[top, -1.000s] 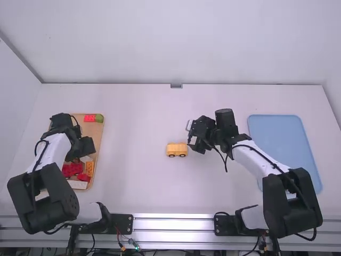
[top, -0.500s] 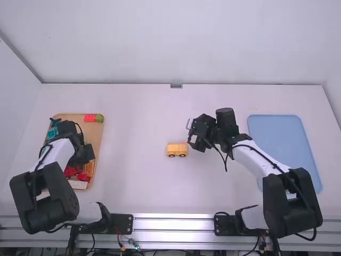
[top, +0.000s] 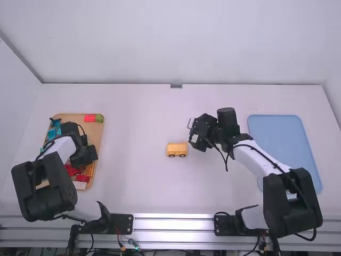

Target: Assemble lego blocks to make yellow taxi

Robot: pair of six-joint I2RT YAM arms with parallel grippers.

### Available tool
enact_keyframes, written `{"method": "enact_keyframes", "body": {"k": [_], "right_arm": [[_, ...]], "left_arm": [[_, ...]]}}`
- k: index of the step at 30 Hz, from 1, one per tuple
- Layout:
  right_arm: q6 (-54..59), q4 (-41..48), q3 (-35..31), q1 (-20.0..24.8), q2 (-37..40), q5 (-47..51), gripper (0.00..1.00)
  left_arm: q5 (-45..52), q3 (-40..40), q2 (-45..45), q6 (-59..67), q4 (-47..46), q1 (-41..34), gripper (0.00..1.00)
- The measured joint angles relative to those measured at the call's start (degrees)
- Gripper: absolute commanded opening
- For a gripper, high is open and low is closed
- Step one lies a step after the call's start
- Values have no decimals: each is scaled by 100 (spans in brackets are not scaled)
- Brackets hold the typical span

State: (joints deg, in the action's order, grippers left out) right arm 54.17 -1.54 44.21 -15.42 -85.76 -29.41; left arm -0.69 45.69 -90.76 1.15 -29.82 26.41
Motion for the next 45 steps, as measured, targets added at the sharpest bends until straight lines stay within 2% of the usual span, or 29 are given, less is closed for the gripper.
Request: {"method": "enact_keyframes", "body": {"k": [5, 6, 7, 8, 9, 11, 15, 19, 25, 32, 41, 45], "right_arm": [[-2, 2, 0, 0, 0, 0, 99], [-2, -2, 0, 0, 0, -2, 99], [-2, -2, 0, 0, 0, 0, 99], [-2, -2, 0, 2, 0, 0, 99], [-2, -2, 0, 0, 0, 2, 99], [0, -48, 0, 2, 0, 0, 99], [-2, -142, 0, 0, 0, 0, 99], [0, -256, 0, 0, 0, 2, 99], [-2, -258, 0, 0, 0, 0, 99], [-2, -264, 0, 0, 0, 0, 99], [0, -262, 0, 0, 0, -2, 99], [0, -267, 0, 0, 0, 0, 99]], "left_arm": [[0, 0, -68, -2, 396, 0, 2], [2, 0, -68, 0, 437, 0, 9], [0, 9, -68, 31, 396, 0, 32], [2, 35, -68, 17, 299, 0, 42], [2, 46, -68, 9, 256, 0, 43], [-48, 223, -68, 0, -258, 0, 41], [-330, 538, -68, -17, -940, 0, 29], [-509, 577, -68, 96, -997, -2, 33], [-785, 455, -68, 59, -931, 0, 49], [-848, 225, -68, 46, -800, 0, 51], [-350, 103, -68, 472, -634, 0, 56], [-269, 90, -68, 494, -640, 4, 49]]}}
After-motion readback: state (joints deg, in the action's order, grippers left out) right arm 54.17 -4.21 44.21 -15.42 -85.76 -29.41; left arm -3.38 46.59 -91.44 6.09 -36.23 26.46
